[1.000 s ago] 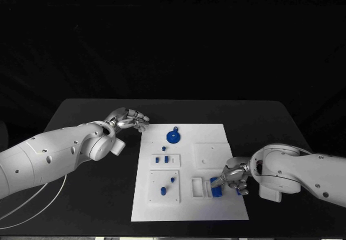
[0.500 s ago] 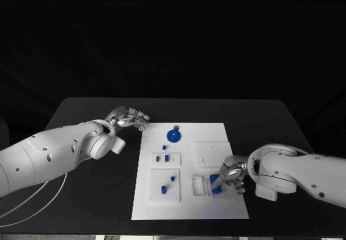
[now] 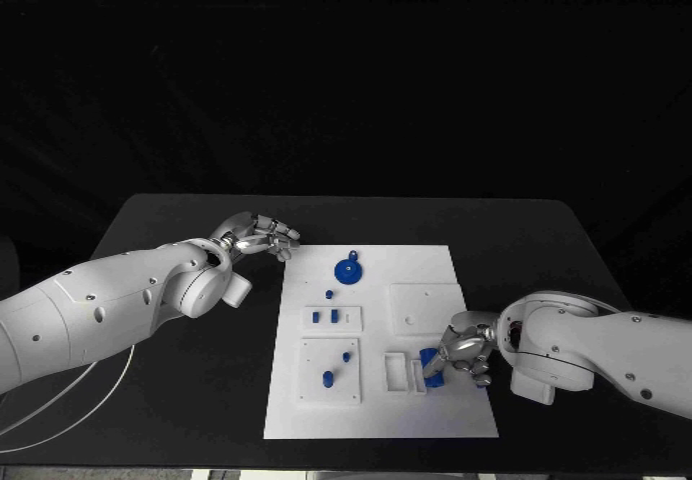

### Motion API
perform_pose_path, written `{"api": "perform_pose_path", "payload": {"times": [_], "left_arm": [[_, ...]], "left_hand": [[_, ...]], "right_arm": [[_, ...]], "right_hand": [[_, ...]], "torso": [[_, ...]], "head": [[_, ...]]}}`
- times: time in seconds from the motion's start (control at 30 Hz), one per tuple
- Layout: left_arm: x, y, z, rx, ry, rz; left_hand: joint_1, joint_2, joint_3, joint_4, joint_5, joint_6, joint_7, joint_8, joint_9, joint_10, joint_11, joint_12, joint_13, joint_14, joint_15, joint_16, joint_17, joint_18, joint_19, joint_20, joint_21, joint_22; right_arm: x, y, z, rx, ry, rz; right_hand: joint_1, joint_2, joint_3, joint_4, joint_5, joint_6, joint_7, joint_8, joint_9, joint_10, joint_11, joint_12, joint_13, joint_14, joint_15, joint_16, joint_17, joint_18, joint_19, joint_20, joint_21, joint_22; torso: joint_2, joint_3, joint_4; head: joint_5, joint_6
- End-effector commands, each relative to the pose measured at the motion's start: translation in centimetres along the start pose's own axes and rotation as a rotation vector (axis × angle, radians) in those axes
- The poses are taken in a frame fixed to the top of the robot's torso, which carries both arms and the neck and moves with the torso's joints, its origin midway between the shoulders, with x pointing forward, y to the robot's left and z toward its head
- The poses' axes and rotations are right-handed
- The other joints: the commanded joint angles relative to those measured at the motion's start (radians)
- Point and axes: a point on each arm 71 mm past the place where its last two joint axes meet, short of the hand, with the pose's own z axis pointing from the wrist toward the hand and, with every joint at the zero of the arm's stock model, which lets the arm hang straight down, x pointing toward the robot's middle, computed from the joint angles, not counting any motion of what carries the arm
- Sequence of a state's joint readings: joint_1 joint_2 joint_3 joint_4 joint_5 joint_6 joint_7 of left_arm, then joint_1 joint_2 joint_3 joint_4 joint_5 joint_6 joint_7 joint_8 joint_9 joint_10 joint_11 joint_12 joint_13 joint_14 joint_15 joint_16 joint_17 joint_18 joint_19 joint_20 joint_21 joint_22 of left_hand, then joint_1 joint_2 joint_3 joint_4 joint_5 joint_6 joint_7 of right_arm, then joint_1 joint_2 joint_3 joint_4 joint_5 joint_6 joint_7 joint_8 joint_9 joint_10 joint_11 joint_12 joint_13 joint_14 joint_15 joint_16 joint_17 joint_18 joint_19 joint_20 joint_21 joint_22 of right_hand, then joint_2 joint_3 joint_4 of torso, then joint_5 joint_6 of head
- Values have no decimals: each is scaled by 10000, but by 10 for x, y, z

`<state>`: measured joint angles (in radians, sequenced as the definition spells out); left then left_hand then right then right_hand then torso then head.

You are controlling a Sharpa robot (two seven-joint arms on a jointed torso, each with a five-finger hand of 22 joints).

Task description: Assemble the parts on the task board

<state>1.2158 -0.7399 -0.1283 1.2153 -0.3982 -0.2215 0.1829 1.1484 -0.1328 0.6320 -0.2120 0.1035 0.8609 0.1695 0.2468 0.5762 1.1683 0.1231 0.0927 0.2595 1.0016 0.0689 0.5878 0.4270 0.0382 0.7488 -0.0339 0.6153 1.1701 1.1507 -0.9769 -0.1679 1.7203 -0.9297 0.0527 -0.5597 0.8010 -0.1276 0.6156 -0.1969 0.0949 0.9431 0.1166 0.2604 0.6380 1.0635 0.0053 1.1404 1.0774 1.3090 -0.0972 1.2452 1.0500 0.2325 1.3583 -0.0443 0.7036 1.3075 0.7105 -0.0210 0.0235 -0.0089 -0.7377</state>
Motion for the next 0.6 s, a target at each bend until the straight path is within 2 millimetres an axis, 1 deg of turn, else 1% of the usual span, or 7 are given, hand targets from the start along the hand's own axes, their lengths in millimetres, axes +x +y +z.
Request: {"api": "perform_pose_path", "payload": {"times": [0.03, 0.17, 0.27, 0.37, 0.43, 0.53, 0.6], "left_arm": [[2, -1, 0, 89, 98, -87], [2, -1, 0, 83, 96, -85], [2, -1, 0, 73, 125, -90], [3, -1, 0, 76, 135, -91], [3, -1, 0, 74, 139, -91], [2, -1, 0, 65, 132, -90], [2, -1, 0, 62, 129, -90]], "left_hand": [[-76, -9, -10, 45, -44, -73, 12, 48, -13, -66, 13, -67, -15, 44, 33, -37, 18, 121, -10, 63, -44, 11], [-73, -9, -9, 45, -44, -73, 11, 49, -13, -66, 12, -67, -15, 44, 33, -40, 22, 122, -10, 63, -46, 12], [-72, -9, -8, 45, -44, -73, 11, 50, -13, -66, 12, -67, -15, 45, 33, -42, 25, 122, -10, 63, -46, 13], [-79, -16, -12, 52, -47, -75, 12, 50, -14, -66, 13, -67, -15, 46, 34, -48, 33, 120, -10, 64, -49, 17], [-82, -19, -13, 56, -47, -74, 12, 51, -14, -66, 14, -68, -15, 45, 34, -52, 37, 120, -10, 65, -50, 19], [-83, -20, -13, 57, -47, -75, 12, 52, -15, -67, 14, -68, -15, 45, 34, -55, 40, 120, -10, 65, -51, 20], [-82, -21, -13, 58, -47, -75, 11, 52, -15, -67, 14, -69, -16, 46, 34, -57, 42, 120, -10, 65, -52, 21]], "right_arm": [[3, -5, -1, 101, 11, 358], [2, -3, -6, -41, 130, 830], [1, 2, -9, -208, 173, 1028], [0, 7, -11, -326, 206, 1150], [0, 9, -12, -380, 233, 1178], [2, 14, -11, -496, 303, 1130], [3, 18, -11, -567, 299, 1074]], "right_hand": [[-102, 17, -50, -2, 32, 114, -19, 48, -516, 76, -27, -59, 18, -15, -83, -46, 15, 293, 12, 40, 43, 176], [-245, 65, -85, 61, 21, 188, -46, 61, -521, 115, -49, -99, 44, -8, -106, -59, 16, 293, 7, 44, 51, 170], [-490, -1, -145, 207, -44, 235, -61, 60, -532, 142, -67, -137, 70, -7, -121, -71, 18, 293, -2, 48, 49, 161], [-547, -35, -136, 247, -54, 268, -73, 63, -535, 158, -79, -157, 88, -3, -133, -74, 21, 293, -5, 39, 52, 160], [-595, -36, -125, 290, -60, 289, -81, 63, -539, 169, -87, -172, 102, -1, -141, -77, 23, 293, -6, 34, 53, 158], [-632, -44, -119, 317, -60, 302, -86, 62, -543, 177, -93, -186, 114, 0, -146, -81, 24, 293, -9, 30, 54, 157], [-646, -38, -110, 332, -52, 315, -90, 63, -544, 181, -97, -193, 120, 0, -150, -83, 25, 293, -9, 27, 55, 156]], "torso": [[0, 3, -5], [-4, 2, 1], [-6, 1, 3], [-4, 1, -2], [-3, 1, 2], [-2, -10, 6], [7, -8, 4]], "head": [[9, 17], [39, 27], [61, 35], [84, 47], [95, 54], [103, 56], [127, 39]]}}
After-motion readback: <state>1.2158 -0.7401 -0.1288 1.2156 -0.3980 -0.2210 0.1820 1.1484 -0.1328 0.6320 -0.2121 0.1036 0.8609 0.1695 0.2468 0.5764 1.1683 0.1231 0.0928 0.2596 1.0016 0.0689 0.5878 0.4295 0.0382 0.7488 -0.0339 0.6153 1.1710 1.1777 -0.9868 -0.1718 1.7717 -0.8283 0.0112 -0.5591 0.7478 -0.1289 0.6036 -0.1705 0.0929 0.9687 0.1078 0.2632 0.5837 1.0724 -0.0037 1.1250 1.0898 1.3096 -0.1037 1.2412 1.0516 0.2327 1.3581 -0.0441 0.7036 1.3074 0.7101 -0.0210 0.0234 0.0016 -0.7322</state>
